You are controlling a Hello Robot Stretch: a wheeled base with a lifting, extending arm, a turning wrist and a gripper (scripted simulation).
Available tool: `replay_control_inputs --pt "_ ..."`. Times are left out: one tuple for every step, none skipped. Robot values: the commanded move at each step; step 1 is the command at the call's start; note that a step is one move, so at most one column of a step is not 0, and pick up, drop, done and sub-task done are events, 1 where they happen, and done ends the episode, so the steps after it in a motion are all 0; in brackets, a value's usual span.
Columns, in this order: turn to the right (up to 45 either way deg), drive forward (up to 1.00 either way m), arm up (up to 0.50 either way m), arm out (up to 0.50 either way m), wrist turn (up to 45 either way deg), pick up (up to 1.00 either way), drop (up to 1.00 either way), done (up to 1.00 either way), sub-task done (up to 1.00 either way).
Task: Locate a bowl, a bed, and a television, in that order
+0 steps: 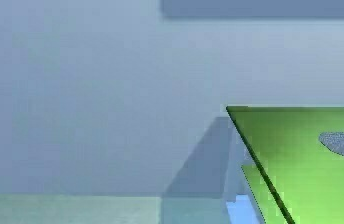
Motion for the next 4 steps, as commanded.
replay_control_inputs --pt "0.0 0.60 0.00 0.00 0.0 0.00 0.00 0.00 0.00" --pt "-45.0 0.00 0.00 0.00 0.0 0.00 0.00 0.00 0.00" --pt "-39.0 0.00 0.00 0.00 0.0 0.00 0.00 0.00 0.00" --pt "0.0 1.00 0.00 0.00 0.0 0.00 0.00 0.00 0.00"
